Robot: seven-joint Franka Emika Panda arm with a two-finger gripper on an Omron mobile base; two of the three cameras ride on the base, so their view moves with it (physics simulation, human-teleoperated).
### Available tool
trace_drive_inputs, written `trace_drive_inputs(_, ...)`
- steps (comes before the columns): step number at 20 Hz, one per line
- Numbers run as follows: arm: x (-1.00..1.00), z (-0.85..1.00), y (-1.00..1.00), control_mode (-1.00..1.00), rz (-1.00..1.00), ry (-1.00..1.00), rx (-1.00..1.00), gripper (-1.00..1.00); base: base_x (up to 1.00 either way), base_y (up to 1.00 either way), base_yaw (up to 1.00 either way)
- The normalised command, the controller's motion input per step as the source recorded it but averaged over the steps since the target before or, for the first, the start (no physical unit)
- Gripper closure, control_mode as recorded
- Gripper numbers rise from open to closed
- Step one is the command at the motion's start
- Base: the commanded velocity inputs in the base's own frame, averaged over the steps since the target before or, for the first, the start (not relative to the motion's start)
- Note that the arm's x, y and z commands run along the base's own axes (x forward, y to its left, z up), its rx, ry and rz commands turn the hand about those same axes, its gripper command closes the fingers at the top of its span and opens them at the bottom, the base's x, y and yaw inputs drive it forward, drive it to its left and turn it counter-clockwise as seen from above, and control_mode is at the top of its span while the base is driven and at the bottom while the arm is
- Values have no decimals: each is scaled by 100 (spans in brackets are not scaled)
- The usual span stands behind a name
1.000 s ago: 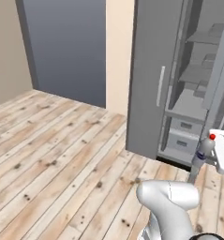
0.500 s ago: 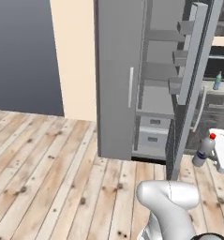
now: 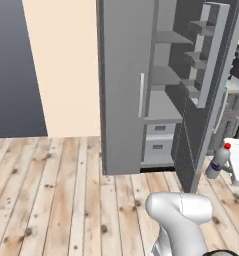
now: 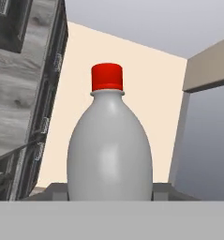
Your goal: Take the bottled waters from the counter and place them in the freezer to freeze. Close the freezer door after placing the bottles.
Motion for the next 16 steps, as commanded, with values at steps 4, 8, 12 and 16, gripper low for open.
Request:
trace_drive_inputs(4,0,0,0,100,0,0,0,100,64,71,-40)
trace_drive_inputs(8,0,0,0,100,0,0,0,100,94,51,-46)
trace_drive_inputs(12,0,0,0,100,0,0,0,100,100,42,-37)
trace_drive_inputs(16,0,0,0,100,0,0,0,100,100,38,-31)
